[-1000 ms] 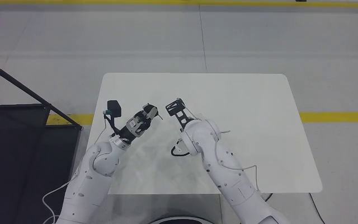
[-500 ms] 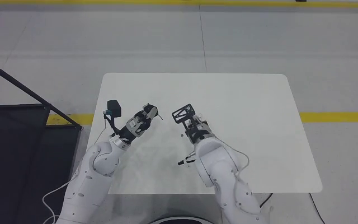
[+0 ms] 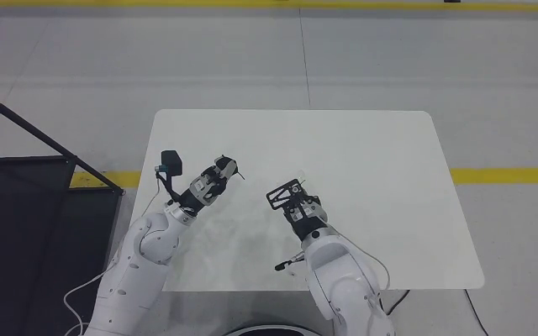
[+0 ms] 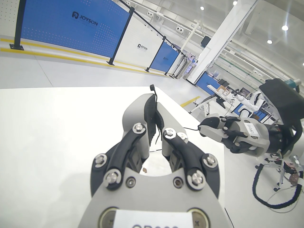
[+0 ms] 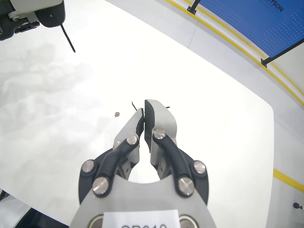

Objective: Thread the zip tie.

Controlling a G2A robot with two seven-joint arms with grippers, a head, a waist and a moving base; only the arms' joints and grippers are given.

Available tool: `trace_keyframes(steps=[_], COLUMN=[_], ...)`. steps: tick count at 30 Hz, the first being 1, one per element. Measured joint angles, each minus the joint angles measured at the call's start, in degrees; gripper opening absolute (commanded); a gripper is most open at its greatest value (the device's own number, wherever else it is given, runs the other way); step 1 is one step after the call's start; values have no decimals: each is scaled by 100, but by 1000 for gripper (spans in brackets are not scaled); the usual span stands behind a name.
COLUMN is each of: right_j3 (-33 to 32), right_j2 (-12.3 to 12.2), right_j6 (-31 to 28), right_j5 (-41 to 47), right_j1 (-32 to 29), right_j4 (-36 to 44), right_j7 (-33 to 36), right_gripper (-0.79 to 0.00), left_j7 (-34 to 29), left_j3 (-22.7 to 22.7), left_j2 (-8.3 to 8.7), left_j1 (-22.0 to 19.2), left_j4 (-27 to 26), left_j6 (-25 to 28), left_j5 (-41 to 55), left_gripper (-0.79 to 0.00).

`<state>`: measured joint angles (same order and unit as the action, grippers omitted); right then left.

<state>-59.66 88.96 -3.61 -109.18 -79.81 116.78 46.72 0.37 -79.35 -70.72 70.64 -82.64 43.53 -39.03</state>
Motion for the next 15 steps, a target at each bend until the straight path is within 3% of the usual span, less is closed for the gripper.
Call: trace_keyframes(steps=[8,15], right_j3=[-169,-529], right_j2=[-25,-187], right_j6=[-310,-1657], right_j5=[396,781], right_j1=[16,-276], right_j4=[-251,106], right_j7=[-382,-1526], right_gripper=[-785,-785], left_j7=[-145,-948], left_j3=[80,288], left_j2=[-1,34], left_j1=[6,-360], left_j4=[-68,98], left_j6=[-119,239], left_j5=[-120,-66], left_gripper=[-785,-785])
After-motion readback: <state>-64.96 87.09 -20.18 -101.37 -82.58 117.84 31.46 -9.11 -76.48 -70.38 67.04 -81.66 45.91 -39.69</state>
